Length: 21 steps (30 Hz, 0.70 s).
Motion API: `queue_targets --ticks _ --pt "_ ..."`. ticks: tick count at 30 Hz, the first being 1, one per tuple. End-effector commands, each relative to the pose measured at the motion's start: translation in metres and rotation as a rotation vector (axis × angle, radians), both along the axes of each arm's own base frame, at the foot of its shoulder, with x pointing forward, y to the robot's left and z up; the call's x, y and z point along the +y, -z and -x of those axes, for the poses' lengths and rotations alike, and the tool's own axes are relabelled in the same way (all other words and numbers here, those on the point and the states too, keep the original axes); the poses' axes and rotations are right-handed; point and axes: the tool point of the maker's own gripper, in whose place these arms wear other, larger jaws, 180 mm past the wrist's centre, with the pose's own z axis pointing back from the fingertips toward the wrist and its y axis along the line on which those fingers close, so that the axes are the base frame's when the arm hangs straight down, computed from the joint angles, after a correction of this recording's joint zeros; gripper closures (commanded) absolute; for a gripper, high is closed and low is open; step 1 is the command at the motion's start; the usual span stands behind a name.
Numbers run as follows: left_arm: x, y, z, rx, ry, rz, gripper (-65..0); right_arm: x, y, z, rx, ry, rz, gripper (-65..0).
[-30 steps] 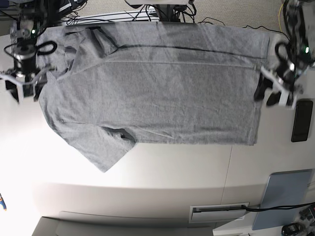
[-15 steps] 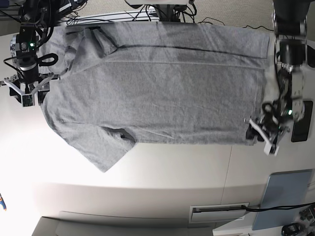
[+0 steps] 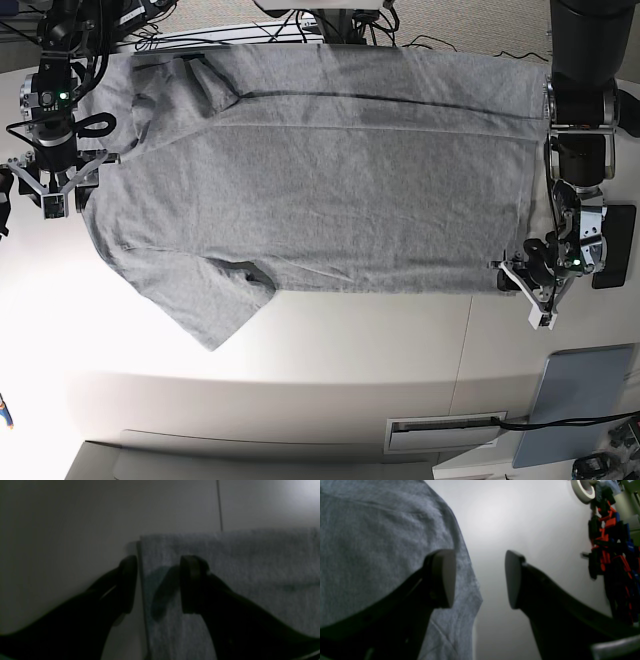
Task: Fold the T-shirt properly
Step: 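Grasp the hem corners with both grippers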
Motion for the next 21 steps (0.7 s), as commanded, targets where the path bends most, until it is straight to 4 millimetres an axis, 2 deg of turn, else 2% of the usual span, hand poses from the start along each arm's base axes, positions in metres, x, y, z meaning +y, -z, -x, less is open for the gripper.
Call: queue_targets --ticks 1,9,15,17,21 --pt "0.007 -0.023 -0.017 -0.061 0.006 -0.014 -28.9 -0.003 -0.018 -0.008 -0.055 -0.016 0.037 -31.1" --pt "0.000 -0.016 -0.011 -0.025 0.107 -0.083 -20.2 0.004 -0.021 -0.017 -0.067 -0.043 0.001 -31.1" --pt "0.003 -0.031 -0.026 -0.071 0.082 -0.094 -18.9 0.006 -0.026 -0.024 -0.080 -0.048 -0.009 -31.1" --pt "0.005 -0.037 -0.032 -0.084 0.053 -0.091 -18.9 0.015 -0.020 -0.025 -0.052 -0.079 -0.019 -31.1" --pt "-0.001 -0.038 -0.033 -0.092 0.061 -0.055 -18.9 0.040 -0.005 -0.027 -0.006 -0.148 -0.018 -31.1"
